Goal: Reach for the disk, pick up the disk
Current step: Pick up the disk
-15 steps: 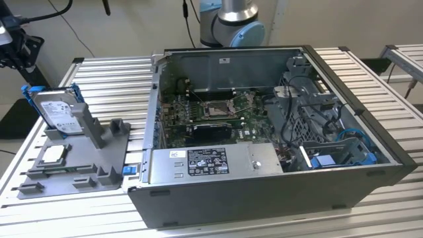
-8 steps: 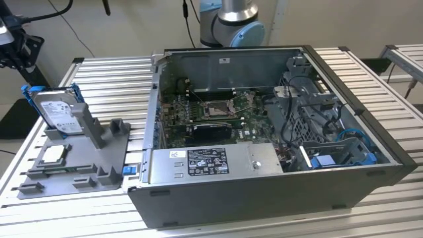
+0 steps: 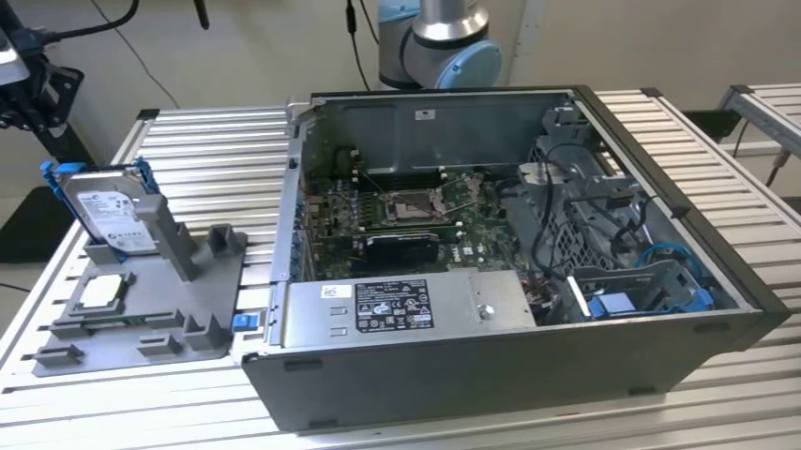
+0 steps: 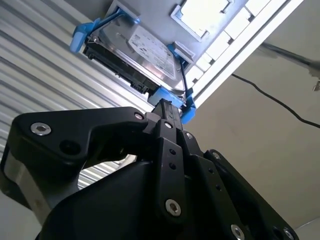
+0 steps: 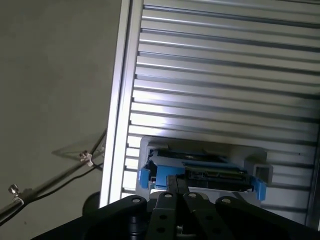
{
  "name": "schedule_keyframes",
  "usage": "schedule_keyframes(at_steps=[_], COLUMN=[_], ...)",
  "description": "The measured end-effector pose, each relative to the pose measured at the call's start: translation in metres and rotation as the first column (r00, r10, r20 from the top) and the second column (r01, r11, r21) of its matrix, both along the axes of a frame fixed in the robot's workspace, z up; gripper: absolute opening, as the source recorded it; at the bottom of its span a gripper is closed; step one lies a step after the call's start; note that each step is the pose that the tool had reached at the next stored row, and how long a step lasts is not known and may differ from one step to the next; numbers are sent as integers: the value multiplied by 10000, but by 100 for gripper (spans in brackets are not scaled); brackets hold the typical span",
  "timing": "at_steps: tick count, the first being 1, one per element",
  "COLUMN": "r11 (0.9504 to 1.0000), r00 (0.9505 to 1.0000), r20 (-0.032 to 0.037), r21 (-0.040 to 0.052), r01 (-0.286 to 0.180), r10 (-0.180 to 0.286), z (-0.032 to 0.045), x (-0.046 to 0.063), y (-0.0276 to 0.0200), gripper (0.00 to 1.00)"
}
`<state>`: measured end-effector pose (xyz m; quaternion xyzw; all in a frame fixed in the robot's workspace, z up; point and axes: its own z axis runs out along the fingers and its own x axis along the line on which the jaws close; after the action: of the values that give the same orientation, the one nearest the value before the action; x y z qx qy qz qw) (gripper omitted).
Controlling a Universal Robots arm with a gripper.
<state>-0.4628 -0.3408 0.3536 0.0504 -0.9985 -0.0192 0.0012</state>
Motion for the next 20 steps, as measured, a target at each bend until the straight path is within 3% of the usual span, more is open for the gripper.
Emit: schedule_keyframes(at_steps=[20], r11=[9981], r00=[9981], r20=[1], r21=[0], r01=[-611], r10=[611], z=[0], x=[0], y=[-1], gripper=[0])
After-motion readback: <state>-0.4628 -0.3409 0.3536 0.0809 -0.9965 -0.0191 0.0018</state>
